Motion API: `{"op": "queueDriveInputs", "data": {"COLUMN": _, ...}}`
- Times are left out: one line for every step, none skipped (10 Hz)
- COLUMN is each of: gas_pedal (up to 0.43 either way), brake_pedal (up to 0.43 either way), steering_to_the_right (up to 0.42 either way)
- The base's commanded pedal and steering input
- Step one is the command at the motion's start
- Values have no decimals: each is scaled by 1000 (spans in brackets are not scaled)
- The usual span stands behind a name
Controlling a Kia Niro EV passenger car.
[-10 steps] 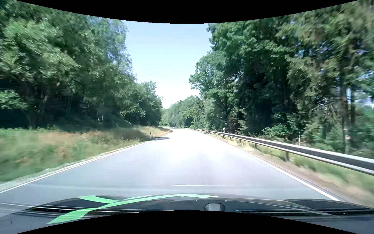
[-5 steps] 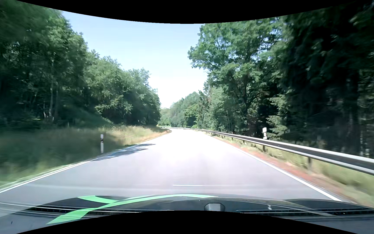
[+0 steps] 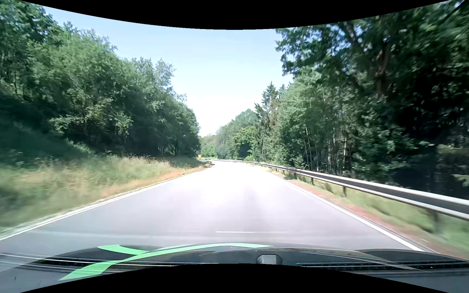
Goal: Follow the waypoints while adhering to traffic rules and regulations
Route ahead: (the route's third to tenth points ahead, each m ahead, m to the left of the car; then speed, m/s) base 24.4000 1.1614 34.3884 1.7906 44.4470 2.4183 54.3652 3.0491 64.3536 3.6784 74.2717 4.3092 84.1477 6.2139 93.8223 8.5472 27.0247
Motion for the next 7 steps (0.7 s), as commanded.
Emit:
{"op": "queueDriveInputs", "data": {"gas_pedal": 150, "brake_pedal": 0, "steering_to_the_right": -13}}
{"op": "queueDriveInputs", "data": {"gas_pedal": 150, "brake_pedal": 0, "steering_to_the_right": -13}}
{"op": "queueDriveInputs", "data": {"gas_pedal": 157, "brake_pedal": 0, "steering_to_the_right": -13}}
{"op": "queueDriveInputs", "data": {"gas_pedal": 157, "brake_pedal": 0, "steering_to_the_right": -12}}
{"op": "queueDriveInputs", "data": {"gas_pedal": 157, "brake_pedal": 0, "steering_to_the_right": -13}}
{"op": "queueDriveInputs", "data": {"gas_pedal": 157, "brake_pedal": 0, "steering_to_the_right": -13}}
{"op": "queueDriveInputs", "data": {"gas_pedal": 157, "brake_pedal": 0, "steering_to_the_right": -13}}
